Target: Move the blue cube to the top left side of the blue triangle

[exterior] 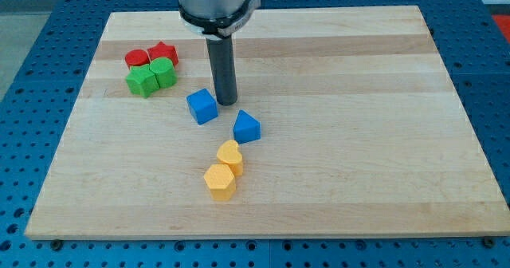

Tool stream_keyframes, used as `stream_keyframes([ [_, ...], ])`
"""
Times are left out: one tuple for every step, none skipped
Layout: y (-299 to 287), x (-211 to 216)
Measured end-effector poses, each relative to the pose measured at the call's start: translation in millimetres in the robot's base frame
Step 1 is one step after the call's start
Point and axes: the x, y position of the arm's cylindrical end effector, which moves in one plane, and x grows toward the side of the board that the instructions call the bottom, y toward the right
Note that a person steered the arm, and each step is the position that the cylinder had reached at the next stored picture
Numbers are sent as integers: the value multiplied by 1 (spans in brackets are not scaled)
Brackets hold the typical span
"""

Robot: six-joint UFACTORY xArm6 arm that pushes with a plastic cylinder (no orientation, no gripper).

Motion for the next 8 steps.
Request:
stream_keyframes([
  [-3, 29],
  [-32, 49],
  [-73, 68],
  [-118, 82],
  [-133, 69],
  [-95, 31],
  [-29, -4],
  [-33, -20],
])
